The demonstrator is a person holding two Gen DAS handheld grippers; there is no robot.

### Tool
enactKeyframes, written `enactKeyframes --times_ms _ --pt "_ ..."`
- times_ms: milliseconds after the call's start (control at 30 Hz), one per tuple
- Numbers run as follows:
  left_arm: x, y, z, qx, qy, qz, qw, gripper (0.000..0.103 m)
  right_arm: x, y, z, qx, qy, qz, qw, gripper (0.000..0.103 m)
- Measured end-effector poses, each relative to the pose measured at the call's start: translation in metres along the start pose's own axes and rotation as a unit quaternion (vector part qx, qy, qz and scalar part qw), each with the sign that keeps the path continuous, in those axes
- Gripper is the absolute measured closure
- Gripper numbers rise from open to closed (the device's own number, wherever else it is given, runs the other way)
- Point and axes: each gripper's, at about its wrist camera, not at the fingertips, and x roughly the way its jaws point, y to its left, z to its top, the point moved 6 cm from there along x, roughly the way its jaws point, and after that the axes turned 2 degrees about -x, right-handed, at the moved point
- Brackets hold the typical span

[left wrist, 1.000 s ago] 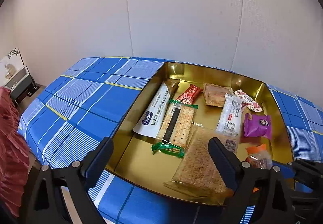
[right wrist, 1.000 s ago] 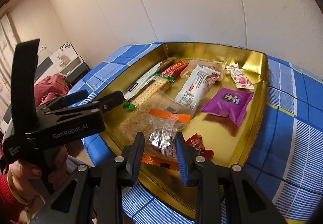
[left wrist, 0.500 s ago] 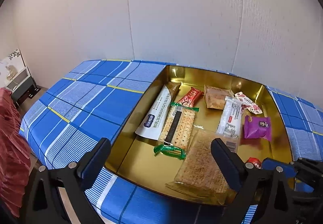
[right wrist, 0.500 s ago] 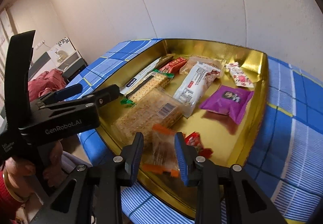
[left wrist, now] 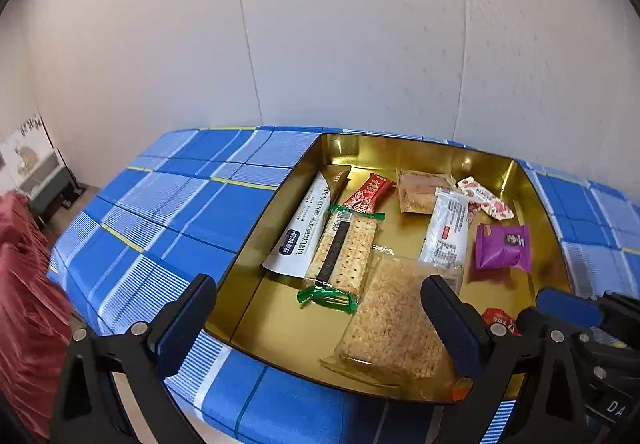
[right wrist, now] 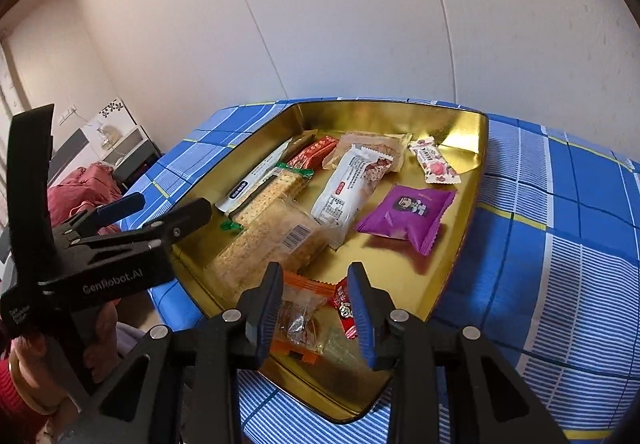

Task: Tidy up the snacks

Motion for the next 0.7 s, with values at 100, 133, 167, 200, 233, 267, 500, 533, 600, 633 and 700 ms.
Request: enactKeyframes --times_ms 100,133,167,200,233,267,500,533,600,633,700 --pt "-0.007 -0.007 -0.004 0.021 -0.001 0.019 0.9996 0.000 -0.002 0.000 0.002 0.000 -0.010 -0.016 1.000 0.069" --pt "-0.009 -0.008 -0.007 0.028 -0.002 0.027 0.9992 0.000 -0.002 0.001 0.004 -0.002 -0.014 -0.026 1.000 0.069" --pt "-0.011 -0.009 -0.008 0.033 -0.002 0.034 0.9989 0.000 -0.003 0.001 0.006 -0.005 -0.020 -0.035 0.999 0.069" --pt "-0.013 -0.009 -0.010 0.037 -0.002 0.036 0.9986 0.000 -0.003 0.001 0.007 -0.008 -0.026 -0.044 0.999 0.069" --pt "-0.015 -0.009 -0.011 0.039 -0.003 0.034 0.9987 0.000 -0.003 0.002 0.009 -0.011 -0.031 -0.055 0.998 0.069" --pt "-0.017 -0.008 -0.011 0.038 -0.006 0.034 0.9987 0.000 -0.004 0.003 0.012 -0.014 -0.039 -0.070 0.997 0.069" --pt "-0.025 0.004 -0.012 0.008 0.003 0.001 1.0000 0.000 -0.016 0.008 0.017 -0.020 -0.091 -0.145 0.985 0.059" --pt "-0.027 0.007 -0.013 -0.003 0.005 -0.005 1.0000 0.000 -0.018 0.008 0.016 -0.019 -0.094 -0.158 0.983 0.059" --pt "-0.029 0.012 -0.018 -0.023 0.012 -0.013 0.9996 0.000 -0.024 0.006 0.011 -0.015 -0.099 -0.180 0.979 0.059" --pt "-0.030 0.014 -0.021 -0.032 0.017 -0.017 0.9992 0.000 -0.026 0.006 0.009 -0.013 -0.102 -0.187 0.977 0.059" --pt "-0.033 0.017 -0.028 -0.041 0.021 -0.020 0.9987 0.000 -0.033 0.009 0.004 -0.015 -0.110 -0.200 0.974 0.059"
